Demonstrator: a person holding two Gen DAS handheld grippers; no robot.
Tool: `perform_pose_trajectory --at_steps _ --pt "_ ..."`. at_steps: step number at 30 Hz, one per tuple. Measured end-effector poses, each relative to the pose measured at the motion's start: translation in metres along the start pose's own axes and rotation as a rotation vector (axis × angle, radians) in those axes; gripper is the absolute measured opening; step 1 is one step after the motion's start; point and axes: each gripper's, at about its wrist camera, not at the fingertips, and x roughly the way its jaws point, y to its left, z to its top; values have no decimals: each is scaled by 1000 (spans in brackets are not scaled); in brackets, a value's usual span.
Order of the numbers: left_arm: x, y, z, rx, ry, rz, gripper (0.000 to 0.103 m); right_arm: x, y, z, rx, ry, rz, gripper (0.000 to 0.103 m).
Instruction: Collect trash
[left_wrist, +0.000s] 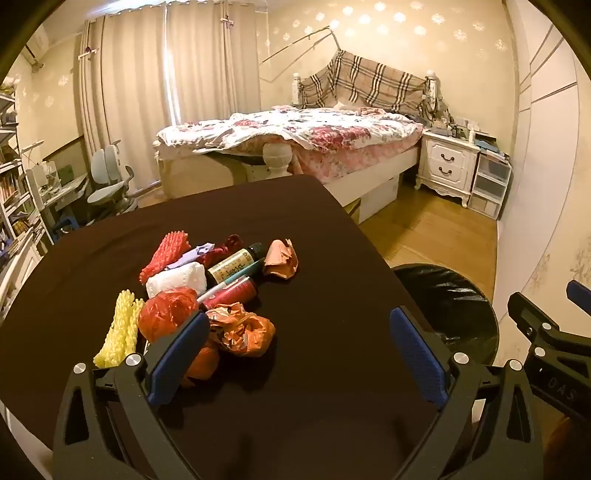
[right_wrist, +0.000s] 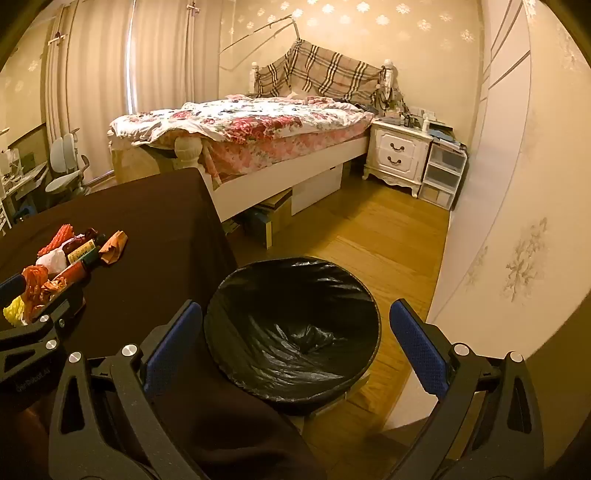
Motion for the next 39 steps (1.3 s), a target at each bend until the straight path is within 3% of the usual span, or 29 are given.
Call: perform_pose_trajectory --at_steps 15,39 --pt "0 2 -11 -15 14 -5 97 1 -1 -2 3 12 1 99" --pt "2 5 -3 -29 25 -11 97 2 -5 -3 7 17 0 99"
